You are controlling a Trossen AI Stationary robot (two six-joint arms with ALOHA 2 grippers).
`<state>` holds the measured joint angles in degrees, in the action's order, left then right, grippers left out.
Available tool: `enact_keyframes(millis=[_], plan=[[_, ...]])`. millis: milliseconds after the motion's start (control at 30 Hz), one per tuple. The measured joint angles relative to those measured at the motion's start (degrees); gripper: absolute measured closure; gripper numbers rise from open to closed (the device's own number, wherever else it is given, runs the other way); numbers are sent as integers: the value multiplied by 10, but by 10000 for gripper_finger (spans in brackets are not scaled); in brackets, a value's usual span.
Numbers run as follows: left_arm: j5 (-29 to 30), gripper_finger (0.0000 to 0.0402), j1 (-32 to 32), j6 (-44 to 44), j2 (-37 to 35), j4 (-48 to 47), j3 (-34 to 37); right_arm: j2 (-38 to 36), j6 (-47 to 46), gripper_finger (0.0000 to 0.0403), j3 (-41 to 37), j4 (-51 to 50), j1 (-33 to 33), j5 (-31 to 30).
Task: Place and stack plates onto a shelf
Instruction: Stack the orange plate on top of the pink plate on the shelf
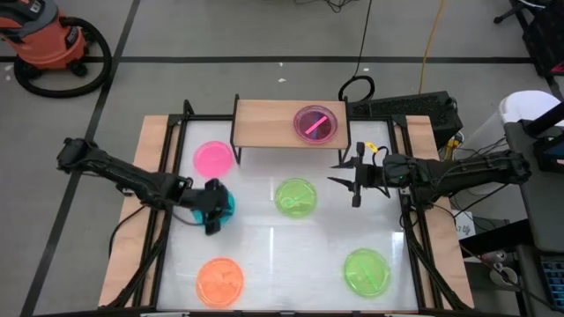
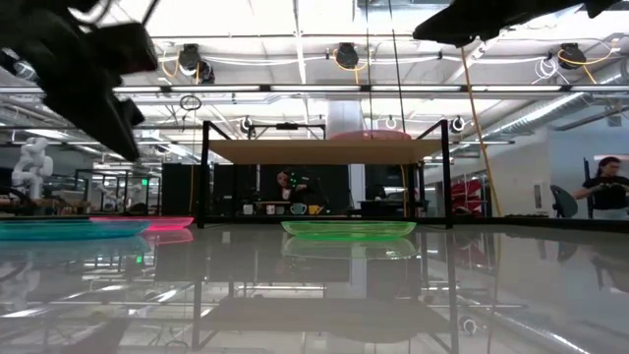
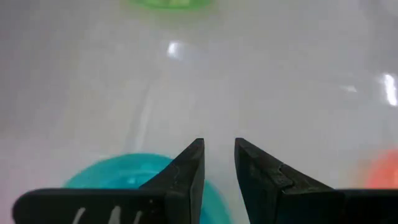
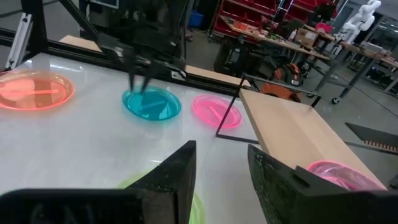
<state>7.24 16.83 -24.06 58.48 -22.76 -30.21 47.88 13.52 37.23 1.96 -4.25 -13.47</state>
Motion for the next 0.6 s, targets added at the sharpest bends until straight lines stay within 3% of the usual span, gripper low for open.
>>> enact_keyframes(millis=[133,233,333,467,600], plan=[[7,309,68,-37,0,-24,-12,0,-2,273,0,0,0,0],[23,309,123,-63,9,82,-12,0,-9,273,0,0,0,0],[38,309,190,12,38,165,-36,0,-9,273,0,0,0,0],[77,309,241,39,83,114,-78,0,-19,273,0,0,0,0],[42,309,240,3,115,106,-87,0,-28,273,0,-2,0,1]])
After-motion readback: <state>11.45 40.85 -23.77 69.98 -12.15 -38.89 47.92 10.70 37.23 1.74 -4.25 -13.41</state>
